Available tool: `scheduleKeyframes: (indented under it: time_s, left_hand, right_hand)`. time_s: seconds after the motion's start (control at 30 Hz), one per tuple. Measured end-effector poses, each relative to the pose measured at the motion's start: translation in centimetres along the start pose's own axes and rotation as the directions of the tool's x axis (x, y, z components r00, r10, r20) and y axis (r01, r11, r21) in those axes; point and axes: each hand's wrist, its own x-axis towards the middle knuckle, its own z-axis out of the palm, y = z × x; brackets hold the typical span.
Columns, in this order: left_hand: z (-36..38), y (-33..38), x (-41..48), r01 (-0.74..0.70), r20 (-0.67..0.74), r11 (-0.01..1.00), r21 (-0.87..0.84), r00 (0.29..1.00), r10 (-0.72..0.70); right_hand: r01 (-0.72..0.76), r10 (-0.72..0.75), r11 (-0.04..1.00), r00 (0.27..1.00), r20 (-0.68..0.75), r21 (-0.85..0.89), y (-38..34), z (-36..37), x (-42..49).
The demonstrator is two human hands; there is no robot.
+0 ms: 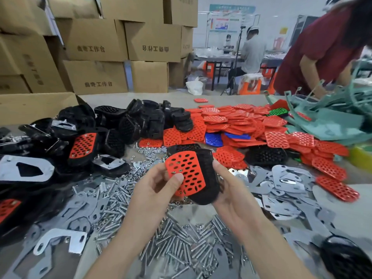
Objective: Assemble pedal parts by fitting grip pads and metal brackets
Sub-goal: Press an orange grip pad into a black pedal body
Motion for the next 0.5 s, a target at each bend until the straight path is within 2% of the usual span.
scheduleKeyframes:
  time_s: [0.17,0.5]
  left_hand:
    - [-0.03,-0.50,0.36,-0.007,-0.030,0.999,0.038,1.000,0.008]
    - [0.34,-0.71,0.10,-0.061,-0.005,0.997,0.042,0.998,0.062]
  right_hand:
    - [0.014,-0.014,0.999,1.000,0.005,0.034,-0.04,0.06,0.25]
    - [-0.009,0.007,0.998,0.999,0.034,0.056,0.11,0.27,-0.07]
